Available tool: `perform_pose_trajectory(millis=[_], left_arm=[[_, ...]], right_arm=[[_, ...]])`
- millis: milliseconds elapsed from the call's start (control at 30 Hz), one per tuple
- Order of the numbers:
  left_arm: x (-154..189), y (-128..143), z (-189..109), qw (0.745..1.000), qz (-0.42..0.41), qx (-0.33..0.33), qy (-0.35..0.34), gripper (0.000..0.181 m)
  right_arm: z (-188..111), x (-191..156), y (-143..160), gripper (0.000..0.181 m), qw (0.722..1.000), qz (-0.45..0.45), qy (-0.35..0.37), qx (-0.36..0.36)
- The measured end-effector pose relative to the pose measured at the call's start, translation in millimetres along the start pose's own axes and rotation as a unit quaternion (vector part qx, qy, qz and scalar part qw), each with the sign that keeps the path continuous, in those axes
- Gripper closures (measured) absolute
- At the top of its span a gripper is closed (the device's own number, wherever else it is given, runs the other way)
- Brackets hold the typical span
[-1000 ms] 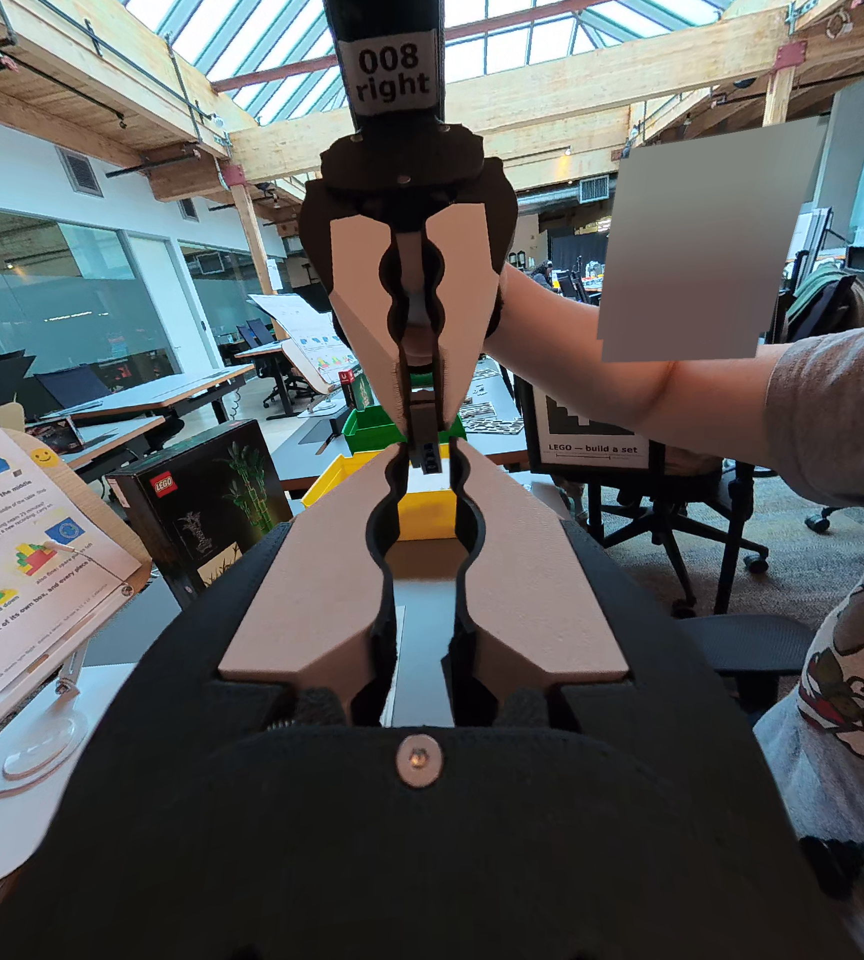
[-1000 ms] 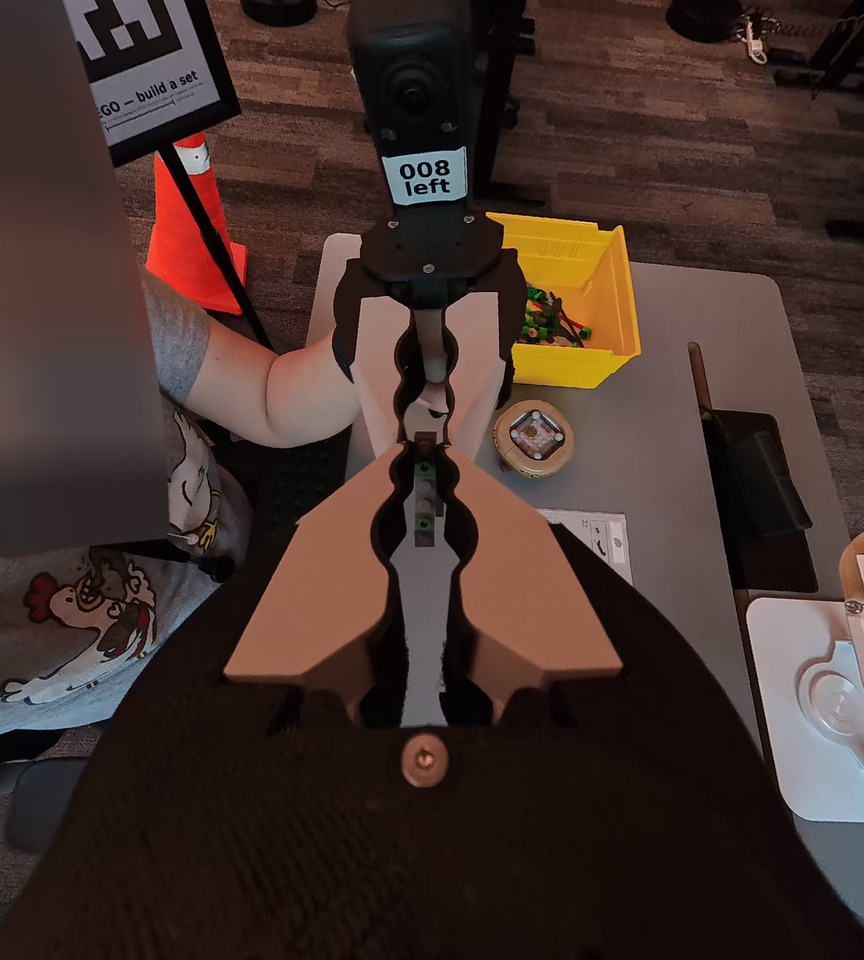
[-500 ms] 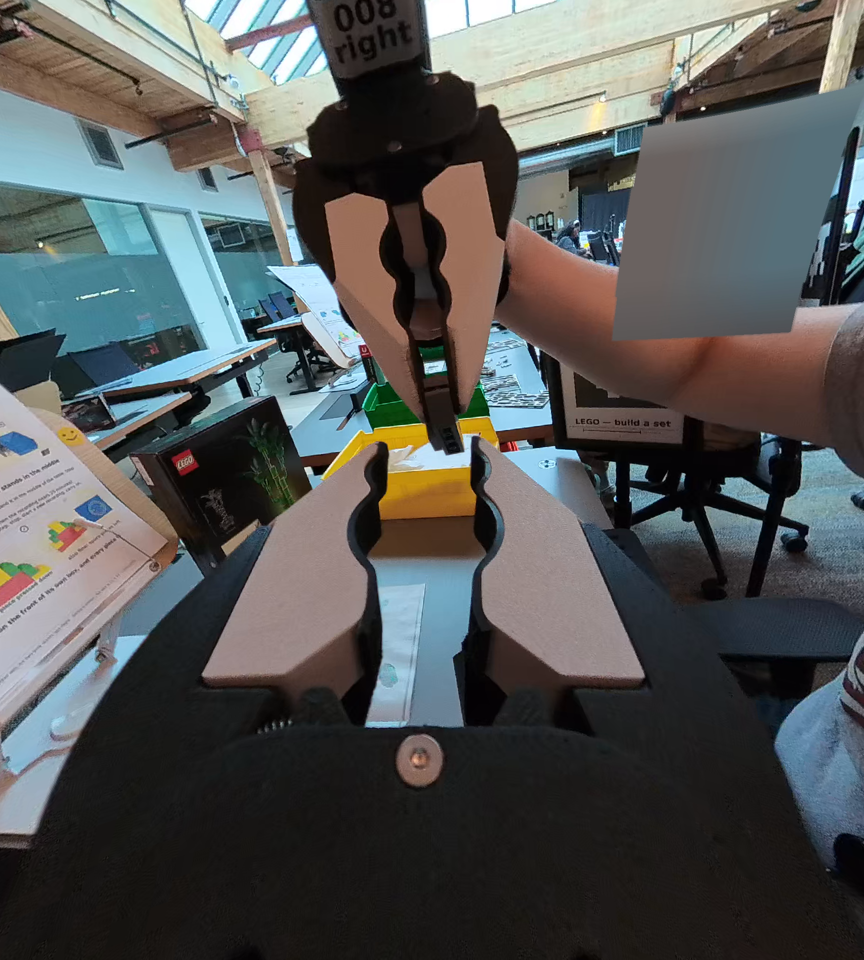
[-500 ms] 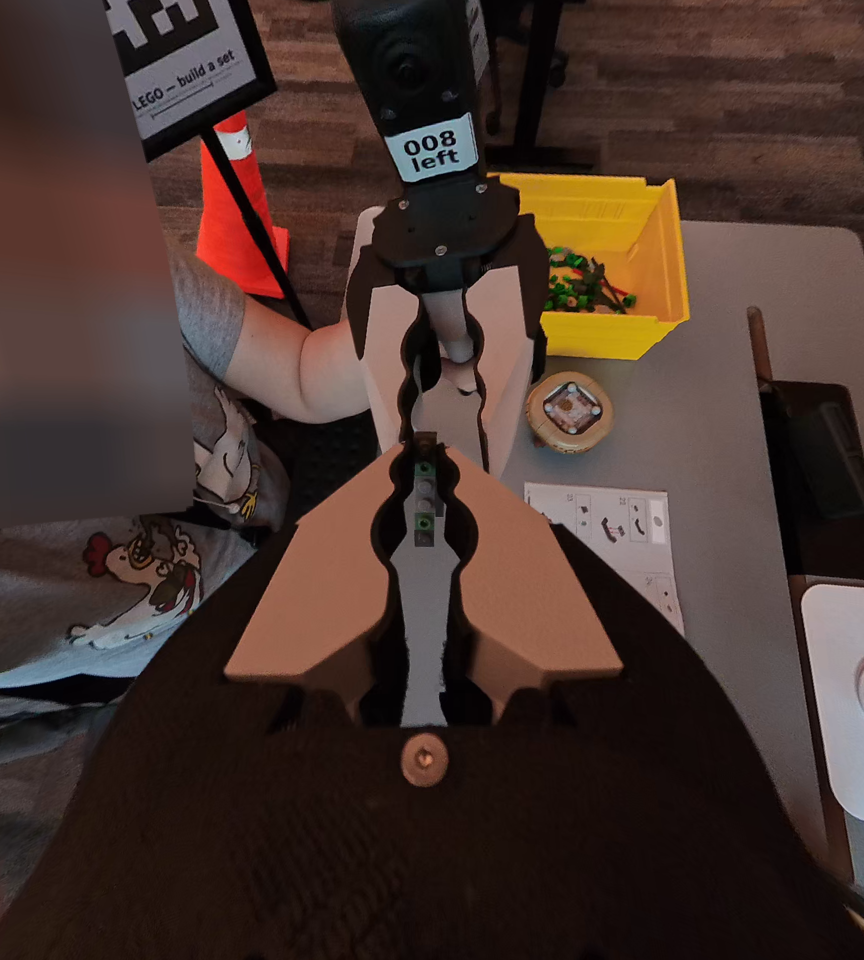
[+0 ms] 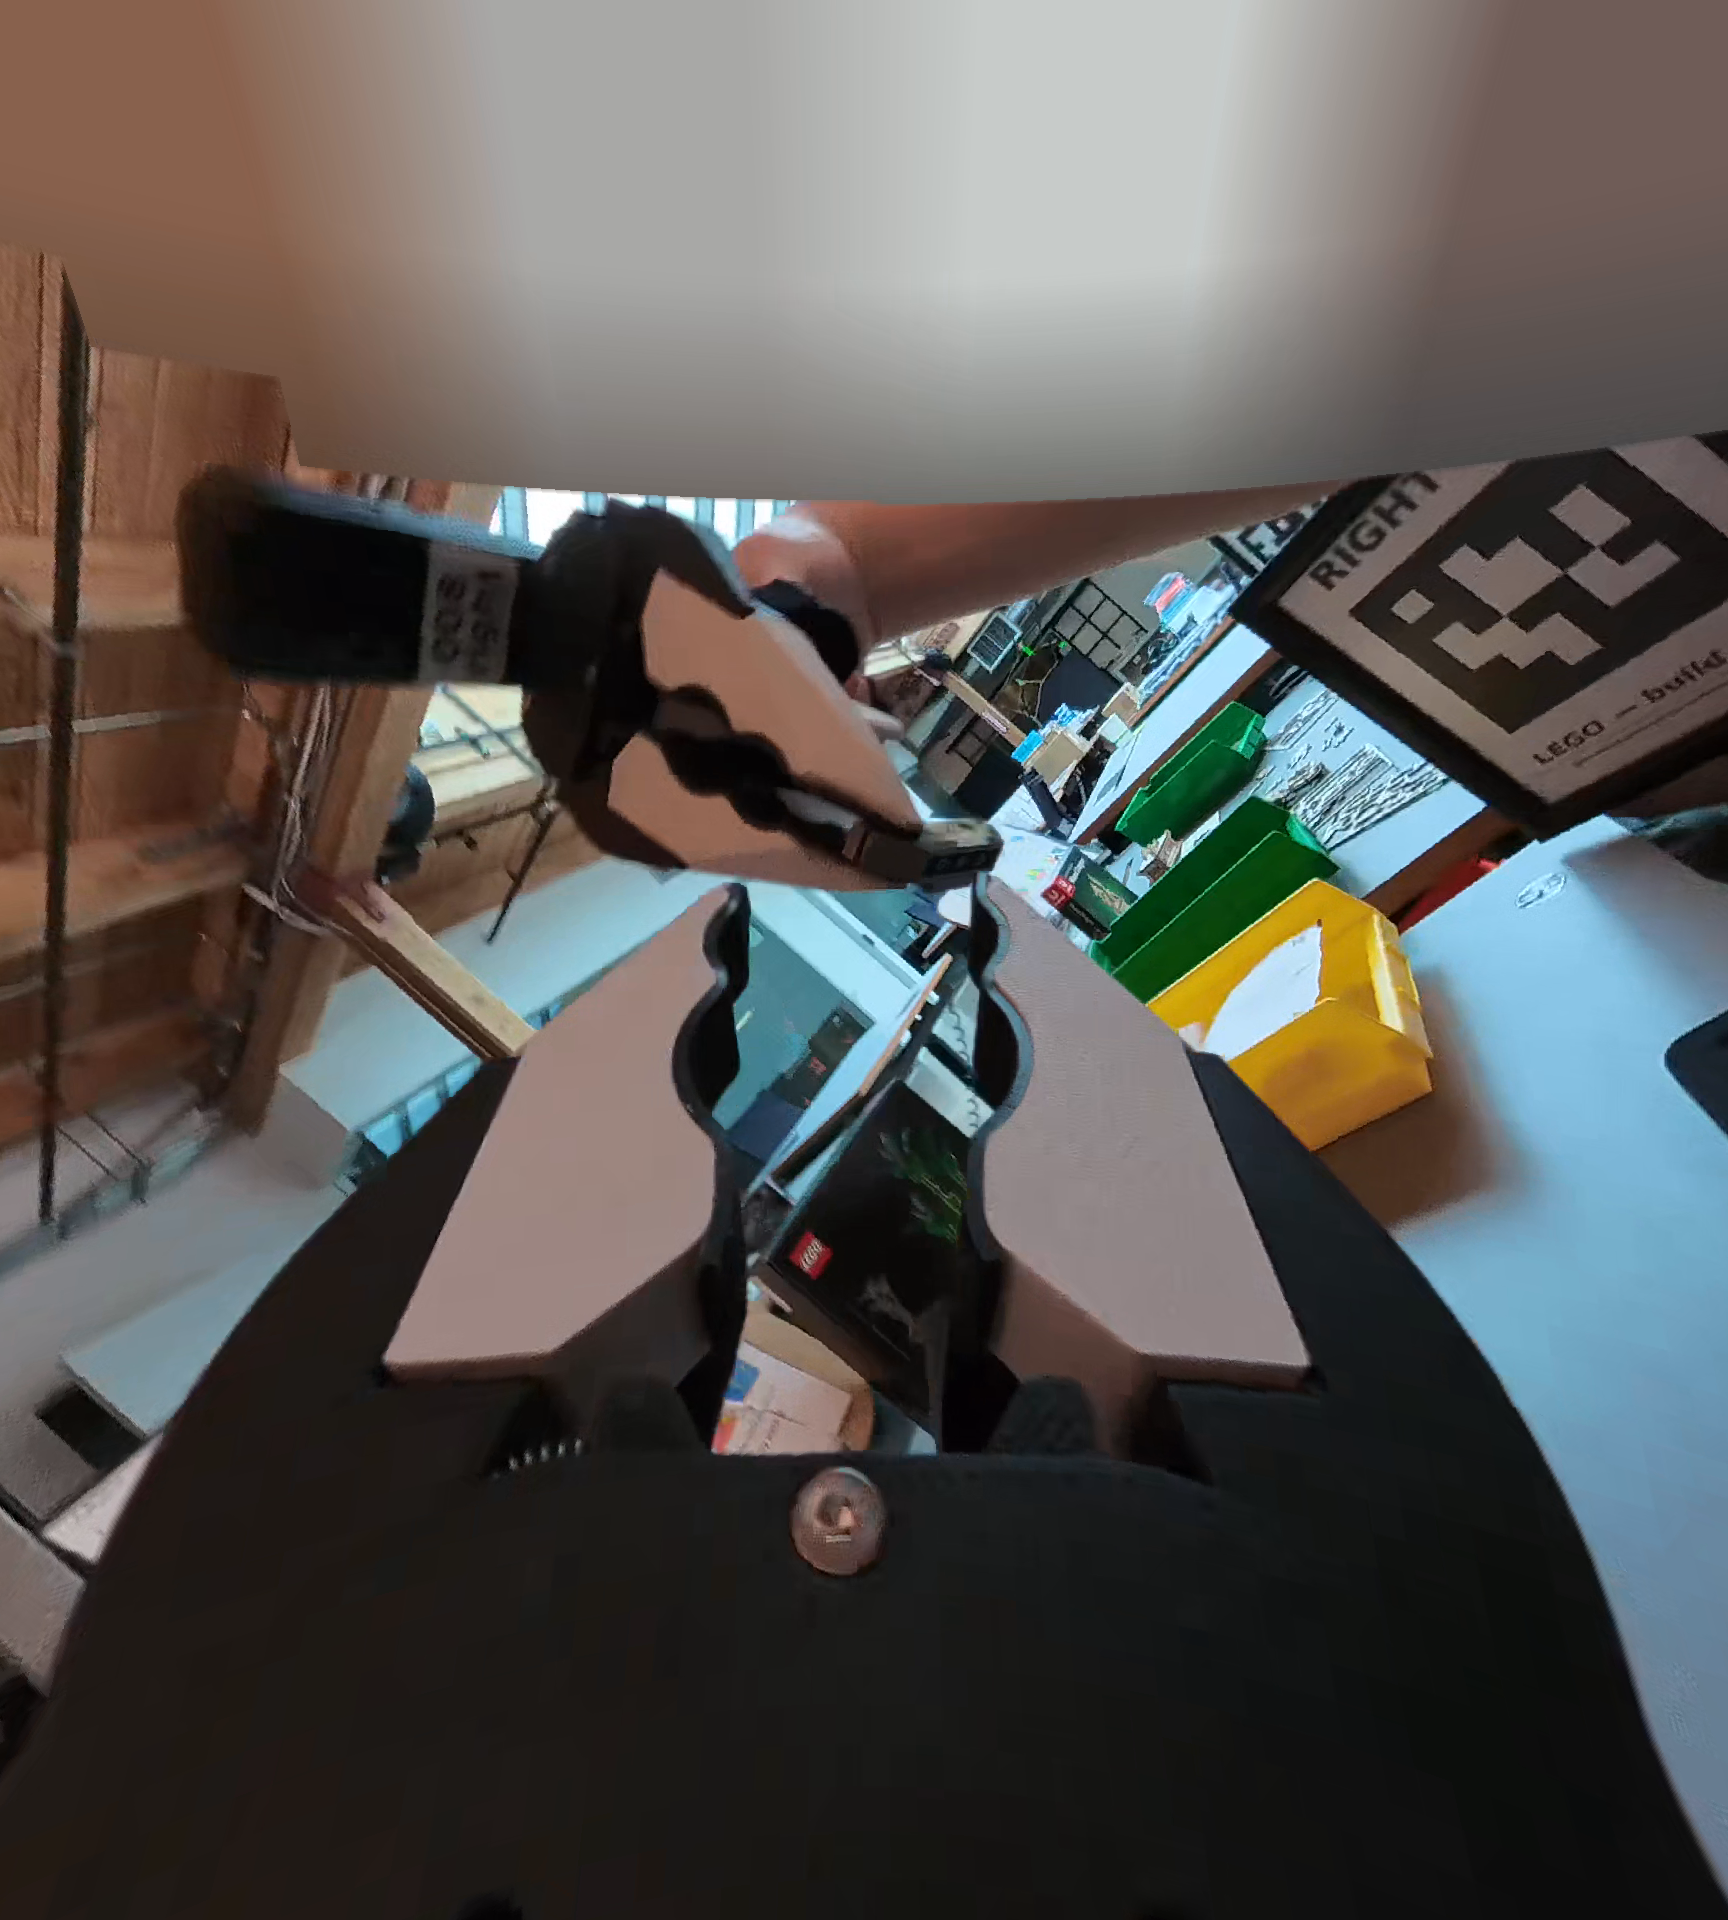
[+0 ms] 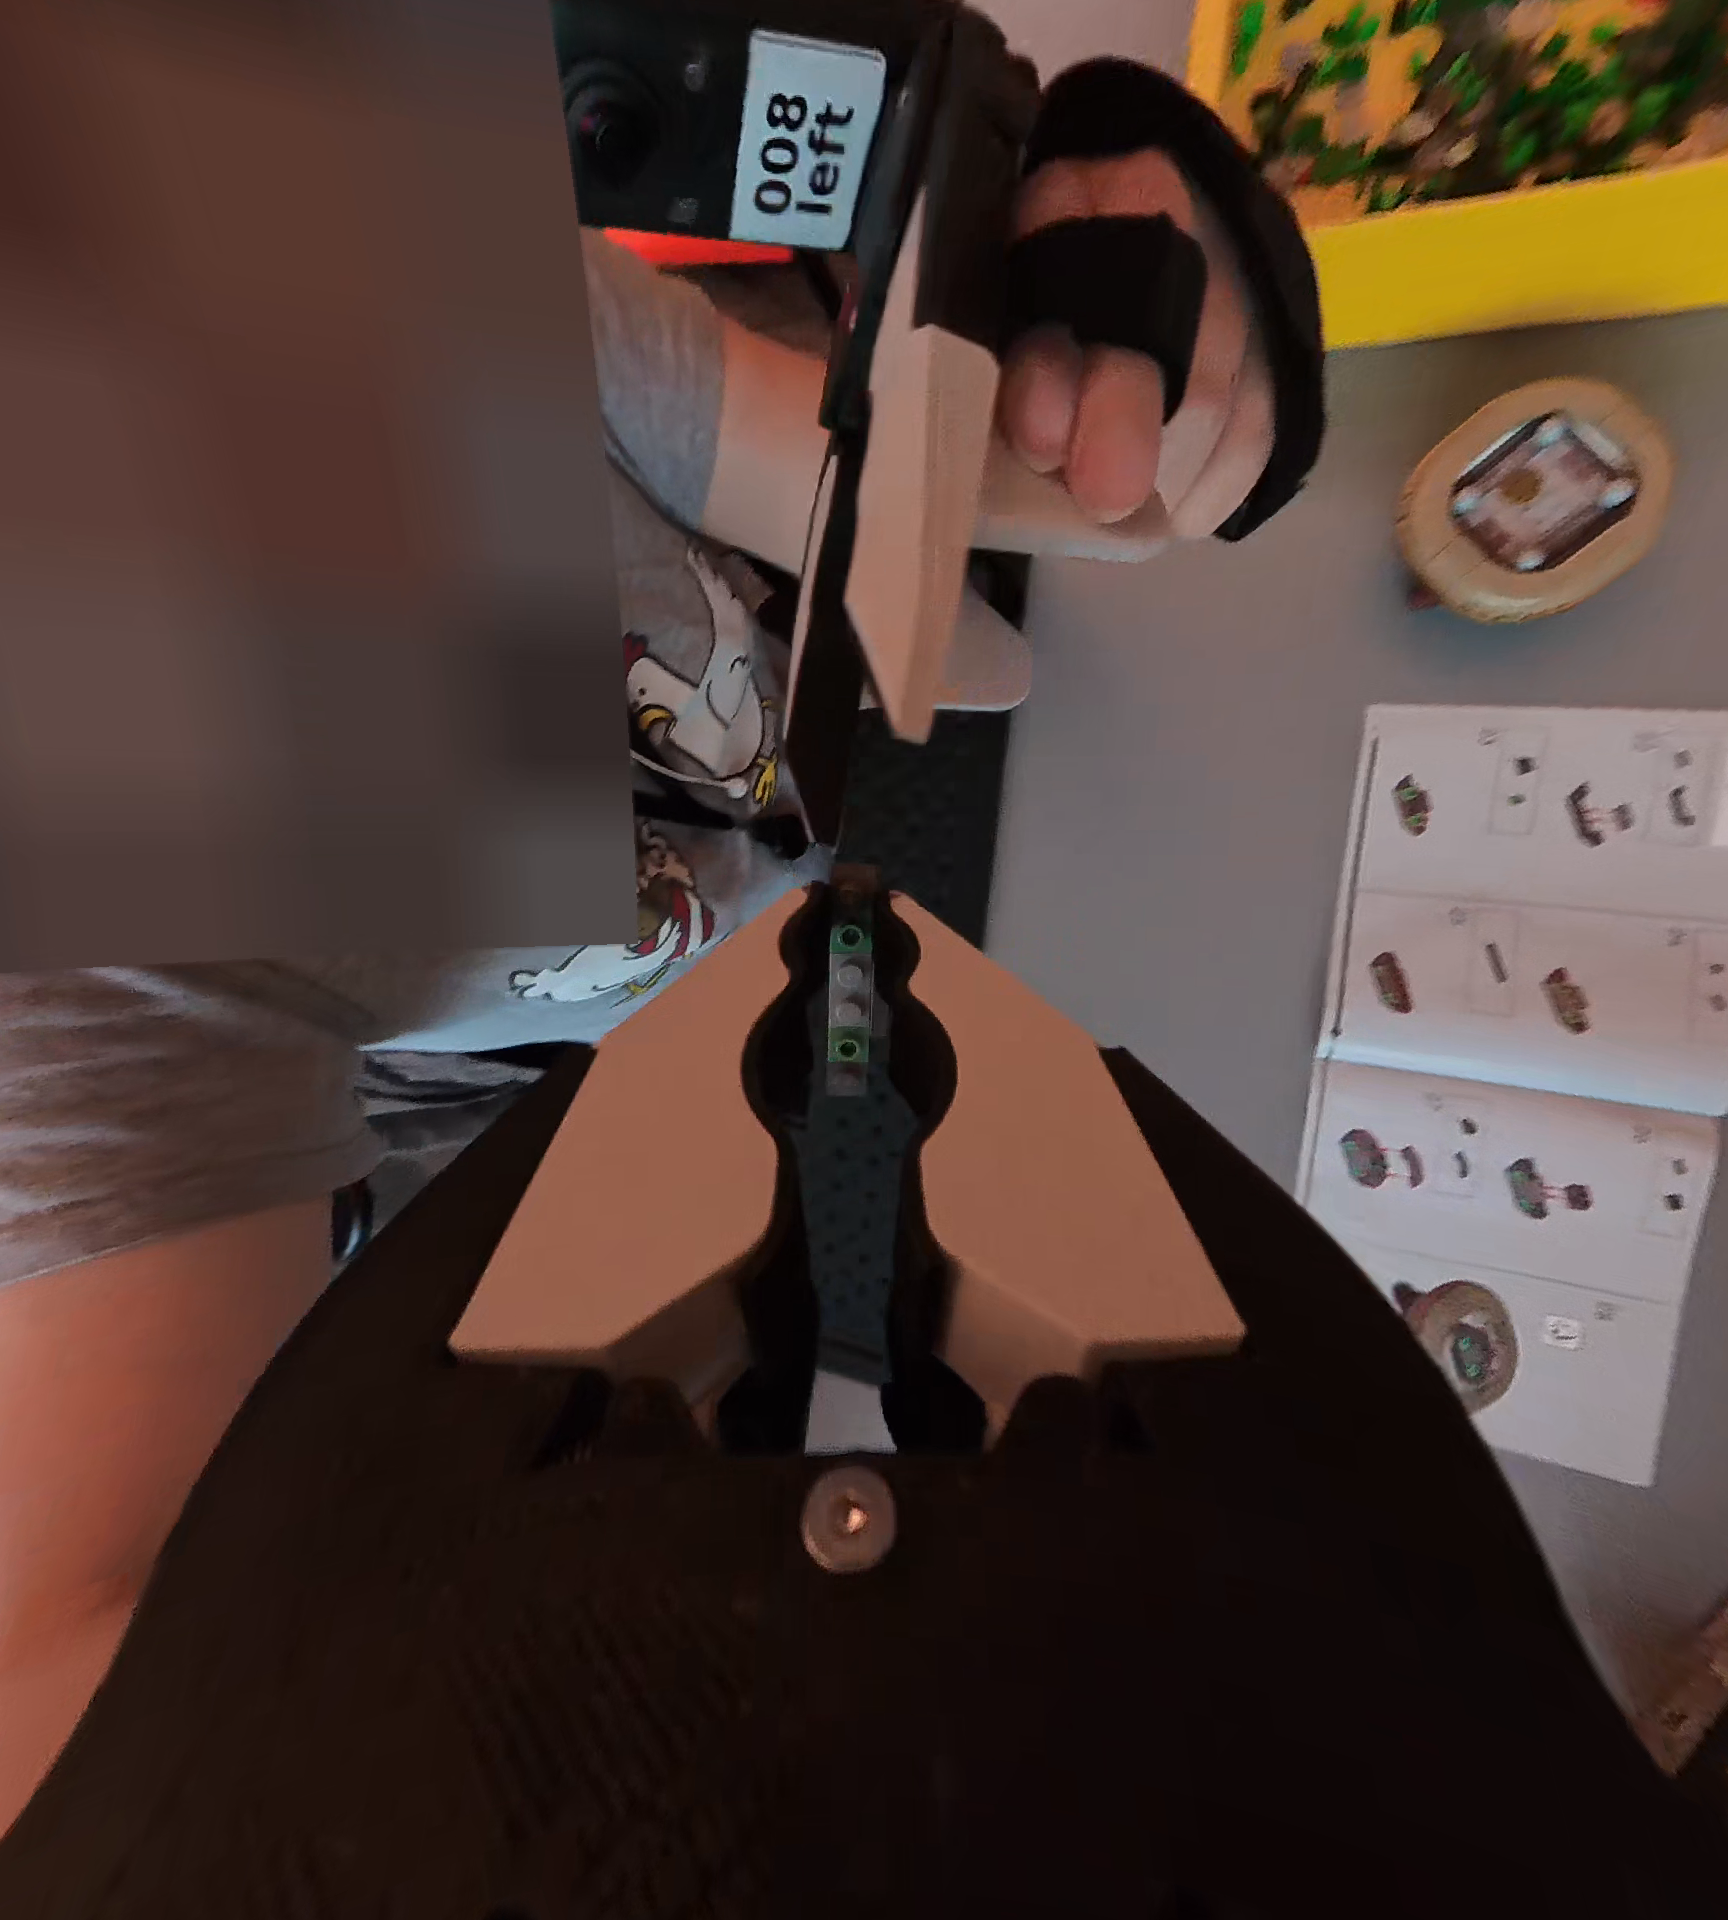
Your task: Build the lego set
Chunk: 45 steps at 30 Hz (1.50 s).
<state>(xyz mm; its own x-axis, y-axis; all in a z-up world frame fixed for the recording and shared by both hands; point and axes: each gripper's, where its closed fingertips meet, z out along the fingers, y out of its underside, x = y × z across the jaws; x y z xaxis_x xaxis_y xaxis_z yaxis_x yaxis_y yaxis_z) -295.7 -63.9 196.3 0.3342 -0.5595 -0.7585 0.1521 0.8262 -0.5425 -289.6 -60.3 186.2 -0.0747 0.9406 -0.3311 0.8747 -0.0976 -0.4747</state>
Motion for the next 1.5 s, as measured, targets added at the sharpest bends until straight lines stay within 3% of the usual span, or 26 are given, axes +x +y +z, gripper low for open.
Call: perform_pose_trajectory(millis=[200, 500, 733, 1500], left_arm=[[27.5, -22.3, 13.1, 0.999, 0.048, 0.006, 0.024, 0.143], [24.6, -29.5, 12.6, 0.997, 0.071, 0.008, 0.002, 0.155], [25.8, -26.2, 10.1, 0.994, 0.106, -0.006, 0.004, 0.163], [23.0, -14.0, 8.1, 0.994, 0.096, -0.044, 0.021, 0.165]], right_arm=[[13.2, -18.1, 3.6, 0.175, 0.999, 0.004, -0.016, -0.039], [15.4, -32.6, 1.4, 0.176, 0.998, 0.016, -0.019, -0.051], [16.4, -28.8, -1.5, 0.175, 0.997, 0.047, -0.023, -0.053], [17.9, -17.5, -0.5, 0.175, 0.996, 0.047, 0.013, -0.078]])
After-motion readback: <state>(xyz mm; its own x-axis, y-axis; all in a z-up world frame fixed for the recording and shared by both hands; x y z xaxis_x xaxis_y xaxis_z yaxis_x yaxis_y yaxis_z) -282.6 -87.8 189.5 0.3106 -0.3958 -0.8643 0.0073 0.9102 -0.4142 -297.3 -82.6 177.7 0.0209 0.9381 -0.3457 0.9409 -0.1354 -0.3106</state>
